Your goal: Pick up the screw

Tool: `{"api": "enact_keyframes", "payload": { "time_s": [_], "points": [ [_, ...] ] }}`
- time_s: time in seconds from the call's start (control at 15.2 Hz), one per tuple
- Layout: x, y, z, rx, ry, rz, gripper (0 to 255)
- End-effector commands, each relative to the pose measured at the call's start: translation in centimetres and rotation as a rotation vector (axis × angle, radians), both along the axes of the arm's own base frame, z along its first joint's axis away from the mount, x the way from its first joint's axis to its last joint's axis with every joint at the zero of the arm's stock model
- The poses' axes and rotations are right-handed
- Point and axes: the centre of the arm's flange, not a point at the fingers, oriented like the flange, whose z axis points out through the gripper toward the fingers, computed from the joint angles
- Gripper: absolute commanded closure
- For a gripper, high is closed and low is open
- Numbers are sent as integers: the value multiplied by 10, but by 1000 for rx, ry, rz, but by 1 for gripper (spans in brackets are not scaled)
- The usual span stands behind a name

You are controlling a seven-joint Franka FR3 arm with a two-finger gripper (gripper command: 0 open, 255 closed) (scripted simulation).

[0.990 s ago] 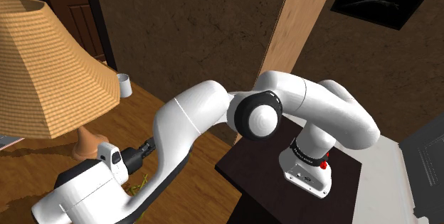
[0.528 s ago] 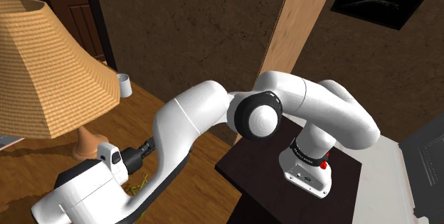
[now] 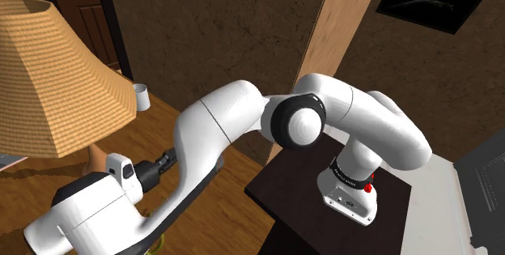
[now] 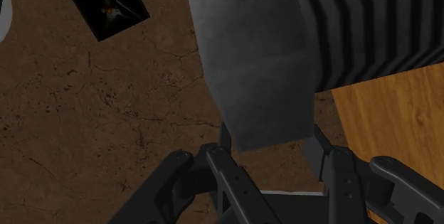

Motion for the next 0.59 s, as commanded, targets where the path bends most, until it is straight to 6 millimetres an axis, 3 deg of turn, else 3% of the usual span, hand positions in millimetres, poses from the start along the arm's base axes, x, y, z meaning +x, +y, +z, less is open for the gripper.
{"api": "enact_keyframes", "payload": {
  "time_s": [0.0,0.4,0.53],
  "points": [
    [0,0,11,0,0,0,255],
    [0,0,43,0,0,0,255],
    [0,0,43,0,0,0,255]
  ]
}}
